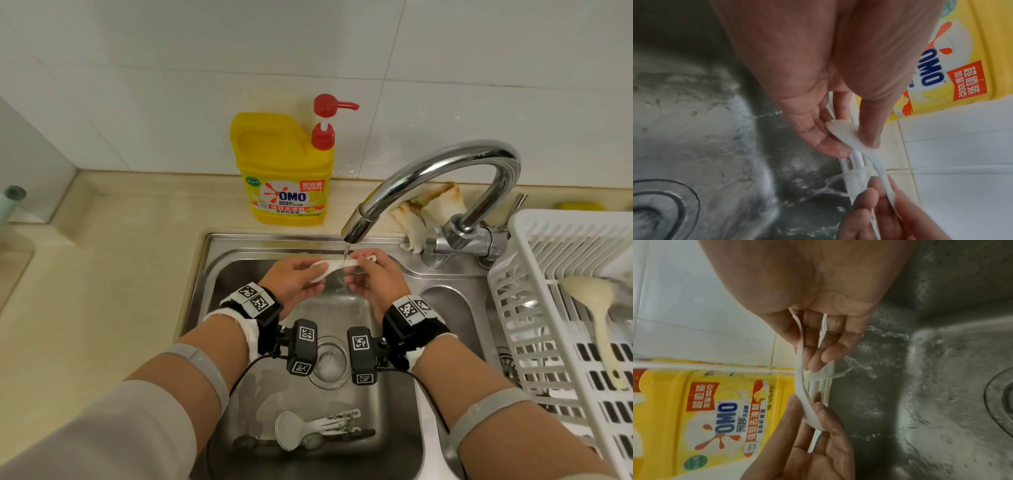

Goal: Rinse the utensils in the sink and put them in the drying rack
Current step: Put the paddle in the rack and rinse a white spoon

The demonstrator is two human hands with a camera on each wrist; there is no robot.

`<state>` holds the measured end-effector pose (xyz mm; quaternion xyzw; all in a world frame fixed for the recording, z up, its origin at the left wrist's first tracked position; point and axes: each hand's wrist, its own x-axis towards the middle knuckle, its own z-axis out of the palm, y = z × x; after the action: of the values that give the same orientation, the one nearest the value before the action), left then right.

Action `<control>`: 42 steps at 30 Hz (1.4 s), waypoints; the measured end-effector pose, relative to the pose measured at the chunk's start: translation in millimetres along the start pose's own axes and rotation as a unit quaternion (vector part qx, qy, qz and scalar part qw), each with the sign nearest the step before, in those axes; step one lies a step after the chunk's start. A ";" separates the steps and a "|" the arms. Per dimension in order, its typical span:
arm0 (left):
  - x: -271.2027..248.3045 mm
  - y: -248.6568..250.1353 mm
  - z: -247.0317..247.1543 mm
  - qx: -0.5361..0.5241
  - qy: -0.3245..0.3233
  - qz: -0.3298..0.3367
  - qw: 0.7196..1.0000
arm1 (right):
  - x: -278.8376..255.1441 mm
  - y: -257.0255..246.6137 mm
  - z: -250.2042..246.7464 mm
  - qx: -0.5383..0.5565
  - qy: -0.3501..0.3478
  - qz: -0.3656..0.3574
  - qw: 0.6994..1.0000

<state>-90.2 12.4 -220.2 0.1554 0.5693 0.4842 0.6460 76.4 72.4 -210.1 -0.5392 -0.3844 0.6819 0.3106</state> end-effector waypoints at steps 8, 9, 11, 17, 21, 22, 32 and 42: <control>-3.4 8.5 24.2 -0.069 -0.050 0.022 0.996 | -4.1 1.3 -18.6 0.108 0.028 0.016 0.994; -3.4 8.3 25.4 -0.083 -0.059 0.015 0.995 | -4.5 1.8 -19.8 0.122 0.036 0.024 0.992; -3.8 8.0 27.0 -0.105 -0.069 -0.001 0.992 | -5.6 3.5 -21.8 0.145 0.048 0.038 0.988; -4.5 4.4 26.2 -0.108 -0.045 -0.019 0.993 | -8.8 5.3 -18.7 0.139 0.044 0.043 0.988; -2.9 2.3 28.0 -0.033 -0.019 0.018 0.999 | -10.6 8.2 -13.3 0.098 0.012 0.033 0.995; -2.2 1.8 28.9 -0.007 -0.011 0.028 1.000 | -11.2 8.4 -11.8 0.092 0.006 0.031 0.995; -8.7 2.4 2.5 -0.123 0.006 0.019 0.992 | -9.8 5.5 -3.8 0.138 -0.008 0.018 0.990; -14.4 2.9 -19.0 -0.175 0.046 0.018 0.983 | -11.2 2.9 16.9 0.100 -0.043 0.033 0.994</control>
<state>-106.6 -4.4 -215.3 0.0274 0.5025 0.5942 0.6275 62.4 58.4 -205.0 -0.4882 -0.3094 0.7494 0.3231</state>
